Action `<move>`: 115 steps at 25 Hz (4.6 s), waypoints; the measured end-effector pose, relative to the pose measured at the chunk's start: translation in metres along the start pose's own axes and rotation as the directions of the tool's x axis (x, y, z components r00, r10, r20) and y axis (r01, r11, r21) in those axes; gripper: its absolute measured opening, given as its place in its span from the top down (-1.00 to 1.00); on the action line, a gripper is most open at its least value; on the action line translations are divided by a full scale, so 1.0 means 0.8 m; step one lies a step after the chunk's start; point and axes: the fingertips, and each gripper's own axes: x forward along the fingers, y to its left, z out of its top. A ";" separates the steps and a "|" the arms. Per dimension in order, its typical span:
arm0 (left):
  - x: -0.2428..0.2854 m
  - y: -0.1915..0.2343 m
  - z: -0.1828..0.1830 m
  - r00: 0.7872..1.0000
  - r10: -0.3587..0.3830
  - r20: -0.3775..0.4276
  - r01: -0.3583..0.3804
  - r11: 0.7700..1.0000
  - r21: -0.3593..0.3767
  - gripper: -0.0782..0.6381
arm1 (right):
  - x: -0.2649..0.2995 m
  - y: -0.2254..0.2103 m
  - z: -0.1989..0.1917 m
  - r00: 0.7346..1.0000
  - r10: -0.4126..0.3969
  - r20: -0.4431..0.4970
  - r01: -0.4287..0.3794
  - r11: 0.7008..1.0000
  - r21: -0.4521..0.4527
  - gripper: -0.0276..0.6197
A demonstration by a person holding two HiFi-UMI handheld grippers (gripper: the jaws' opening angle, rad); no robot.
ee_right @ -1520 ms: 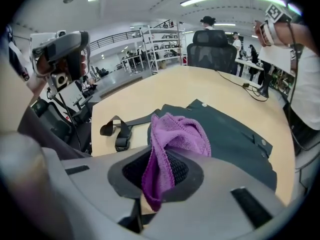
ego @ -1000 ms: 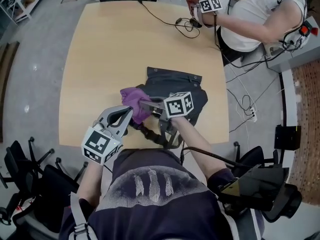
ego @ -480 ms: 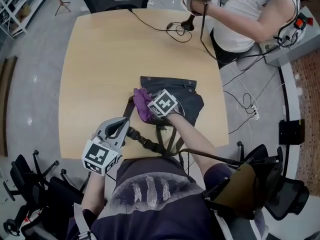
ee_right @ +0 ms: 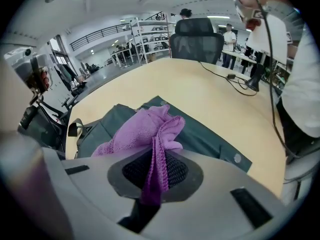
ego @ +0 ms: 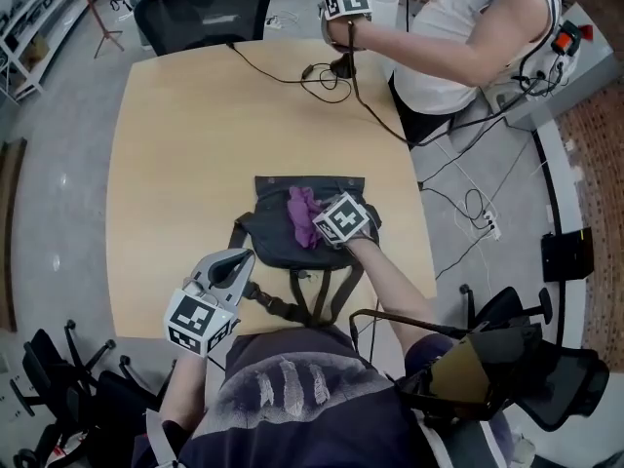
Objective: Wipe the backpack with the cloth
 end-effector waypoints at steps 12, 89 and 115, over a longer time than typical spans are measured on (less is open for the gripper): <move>0.026 -0.003 0.009 1.000 -0.008 -0.005 0.008 1.000 0.009 0.76 | -0.067 -0.147 -0.077 0.974 -0.212 -0.082 0.217 0.975 0.053 0.82; -0.024 0.023 -0.014 1.000 0.009 -0.017 -0.009 1.000 -0.023 0.76 | 0.006 0.063 0.045 0.989 0.139 0.057 -0.144 0.984 0.103 0.82; 0.000 -0.023 -0.011 0.998 -0.028 -0.053 0.029 0.999 0.035 0.76 | -0.165 -0.163 -0.084 0.930 -0.365 0.050 0.351 0.919 0.181 0.82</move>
